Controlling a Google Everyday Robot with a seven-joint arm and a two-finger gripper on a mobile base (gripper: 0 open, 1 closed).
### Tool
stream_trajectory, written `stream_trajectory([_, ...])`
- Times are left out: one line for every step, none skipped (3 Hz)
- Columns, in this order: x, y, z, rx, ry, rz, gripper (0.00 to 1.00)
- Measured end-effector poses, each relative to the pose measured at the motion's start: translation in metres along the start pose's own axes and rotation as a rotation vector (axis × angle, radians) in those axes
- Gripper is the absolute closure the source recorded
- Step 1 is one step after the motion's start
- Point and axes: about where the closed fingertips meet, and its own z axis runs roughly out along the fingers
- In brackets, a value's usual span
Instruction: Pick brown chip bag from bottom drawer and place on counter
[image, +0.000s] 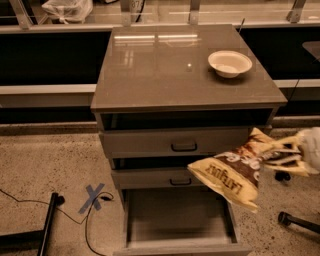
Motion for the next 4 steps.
stream_trajectory([-0.034,-0.064,0.093,-0.120,0.067,-0.170,1.00])
stream_trajectory([-0.043,-0.092,0.130,-0.154,0.120,-0.253,1.00])
stream_trajectory([-0.048,-0.137,0.159,-0.157,0.135,-0.300,1.00])
stream_trajectory([-0.057,-0.193,0.180,-0.128,0.118,-0.339,1.00])
